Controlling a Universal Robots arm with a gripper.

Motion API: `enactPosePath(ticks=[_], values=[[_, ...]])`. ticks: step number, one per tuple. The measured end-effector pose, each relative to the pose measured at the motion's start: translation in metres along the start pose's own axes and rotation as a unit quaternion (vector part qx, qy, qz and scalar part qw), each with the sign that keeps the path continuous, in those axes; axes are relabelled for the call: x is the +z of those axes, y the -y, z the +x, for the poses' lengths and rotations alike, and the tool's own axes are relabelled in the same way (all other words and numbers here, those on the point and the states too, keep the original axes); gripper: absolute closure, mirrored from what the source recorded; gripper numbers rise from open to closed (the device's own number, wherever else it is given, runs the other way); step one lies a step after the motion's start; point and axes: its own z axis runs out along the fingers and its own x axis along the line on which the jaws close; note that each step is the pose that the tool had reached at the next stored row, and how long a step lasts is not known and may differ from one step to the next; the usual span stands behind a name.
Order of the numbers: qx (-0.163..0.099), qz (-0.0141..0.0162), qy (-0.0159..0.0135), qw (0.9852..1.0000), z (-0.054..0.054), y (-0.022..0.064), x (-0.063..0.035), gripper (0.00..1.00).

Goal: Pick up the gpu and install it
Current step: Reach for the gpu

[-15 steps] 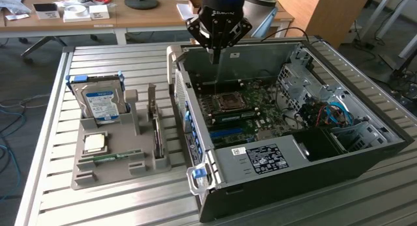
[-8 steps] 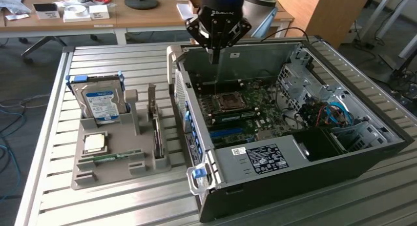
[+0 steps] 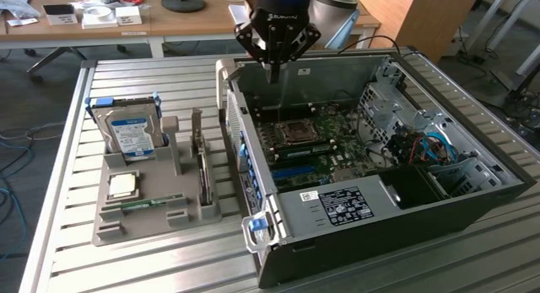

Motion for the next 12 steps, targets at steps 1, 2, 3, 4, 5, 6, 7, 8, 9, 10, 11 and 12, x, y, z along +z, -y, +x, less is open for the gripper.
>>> enactPosePath(ticks=[1,2,3,4,5,6,7,8,9,10,11,12], values=[[0.0,0.0,0.0,1.0,0.001,0.0001,0.0,0.89],[0.0,-0.0001,0.0,1.0,0.002,0.0001,-0.0001,0.89],[0.0,-0.0001,0.0,1.0,0.003,0.0002,-0.0001,0.89],[0.0,-0.0002,0.0,1.0,0.004,0.0003,-0.0001,0.89],[0.0,-0.0002,0.0,1.0,0.005,0.0004,-0.0002,0.89],[0.0,-0.0002,0.0,1.0,0.006,0.0005,-0.0002,0.89],[0.0,-0.0003,0.0001,1.0,0.007,0.0005,-0.0002,0.89],[0.0,-0.0003,0.0001,1.0,0.008,0.0006,-0.0003,0.89],[0.0,-0.0004,0.0001,1.0,0.009,0.0007,-0.0002,0.89],[0.0,-0.0005,0.0001,1.0,0.01,0.0007,-0.0003,0.89],[0.0,-0.0005,0.0001,1.0,0.011,0.0008,-0.0003,0.89],[0.0,-0.0005,0.0002,1.0,0.012,0.0009,-0.0004,0.89]])
